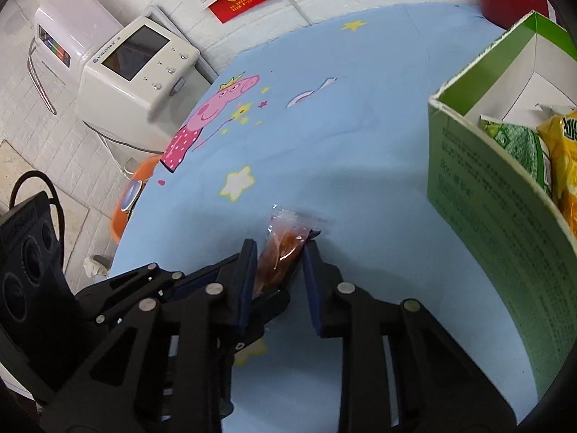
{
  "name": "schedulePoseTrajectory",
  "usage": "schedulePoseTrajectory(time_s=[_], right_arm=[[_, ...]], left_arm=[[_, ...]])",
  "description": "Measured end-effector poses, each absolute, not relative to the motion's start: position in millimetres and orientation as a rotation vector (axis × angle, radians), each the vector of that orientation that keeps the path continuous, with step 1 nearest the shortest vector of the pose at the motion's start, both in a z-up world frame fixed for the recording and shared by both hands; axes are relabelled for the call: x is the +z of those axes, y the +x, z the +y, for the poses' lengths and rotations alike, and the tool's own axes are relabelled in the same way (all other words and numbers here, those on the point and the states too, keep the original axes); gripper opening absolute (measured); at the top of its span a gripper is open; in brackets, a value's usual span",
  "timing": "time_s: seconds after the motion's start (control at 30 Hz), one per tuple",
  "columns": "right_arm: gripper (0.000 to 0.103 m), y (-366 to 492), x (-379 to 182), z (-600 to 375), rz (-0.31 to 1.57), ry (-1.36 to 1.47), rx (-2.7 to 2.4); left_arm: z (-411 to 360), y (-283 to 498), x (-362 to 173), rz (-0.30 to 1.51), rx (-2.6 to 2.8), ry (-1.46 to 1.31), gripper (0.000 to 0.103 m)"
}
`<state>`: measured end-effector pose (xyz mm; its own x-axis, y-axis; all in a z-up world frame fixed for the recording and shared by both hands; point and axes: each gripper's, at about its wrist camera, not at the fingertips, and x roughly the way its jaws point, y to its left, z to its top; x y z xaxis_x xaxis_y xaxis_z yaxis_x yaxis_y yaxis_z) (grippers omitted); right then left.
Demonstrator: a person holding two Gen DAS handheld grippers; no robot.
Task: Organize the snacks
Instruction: 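Grasp the small clear sausage packet with the right gripper, then carry the sausage packet over the box and release it with the right gripper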
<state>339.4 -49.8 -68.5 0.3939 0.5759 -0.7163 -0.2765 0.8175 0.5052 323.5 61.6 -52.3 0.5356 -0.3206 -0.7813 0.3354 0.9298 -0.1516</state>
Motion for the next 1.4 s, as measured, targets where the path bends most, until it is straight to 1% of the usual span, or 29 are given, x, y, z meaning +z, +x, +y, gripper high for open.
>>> schedulePoseTrajectory(time_s=[0.03, 0.23, 0.5, 0.63, 0.8, 1.0, 1.13, 1.17, 1.2, 1.23, 1.27, 1.3, 1.33, 1.4], right_arm=[[0.025, 338, -68, -50, 1.033, 0.33, 0.554], [0.024, 322, -55, -54, 1.002, 0.305, 0.543], [0.024, 285, -2, -84, 0.855, 0.291, 0.51], [0.024, 267, 24, -118, 0.783, 0.295, 0.468], [0.024, 248, 45, -171, 0.717, 0.3, 0.383], [0.024, 234, 50, -236, 0.698, 0.343, 0.3], [0.024, 233, 45, -264, 0.704, 0.362, 0.265], [0.027, 233, 44, -267, 0.703, 0.365, 0.267], [0.029, 234, 42, -270, 0.701, 0.367, 0.272], [0.032, 235, 40, -272, 0.699, 0.363, 0.268], [0.049, 235, 38, -273, 0.694, 0.352, 0.256], [0.069, 234, 38, -277, 0.684, 0.343, 0.236], [0.073, 232, 37, -280, 0.669, 0.338, 0.216], [0.076, 229, 36, -285, 0.648, 0.349, 0.215]], left_arm=[[60, 322, -52, 0.93, -0.393, 0.01, 0.023], [55, 308, -44, 0.91, -0.401, -0.03, 0.022], [22, 277, 8, 0.807, -0.435, -0.016, 0.022], [-13, 265, 34, 0.754, -0.482, 0.006, 0.022], [-68, 264, 53, 0.727, -0.57, 0.02, 0.022], [-141, 270, 54, 0.741, -0.665, 0.038, 0.022], [-174, 274, 48, 0.768, -0.694, 0.047, 0.022], [-178, 276, 46, 0.771, -0.692, 0.051, 0.023], [-182, 276, 44, 0.77, -0.685, 0.056, 0.025], [-183, 276, 42, 0.773, -0.678, 0.064, 0.037], [-181, 275, 40, 0.778, -0.663, 0.07, 0.062], [-179, 273, 39, 0.771, -0.628, 0.071, 0.075], [-174, 272, 39, 0.747, -0.581, 0.067, 0.09], [-162, 267, 40, 0.699, -0.519, 0.062, 0.094]])
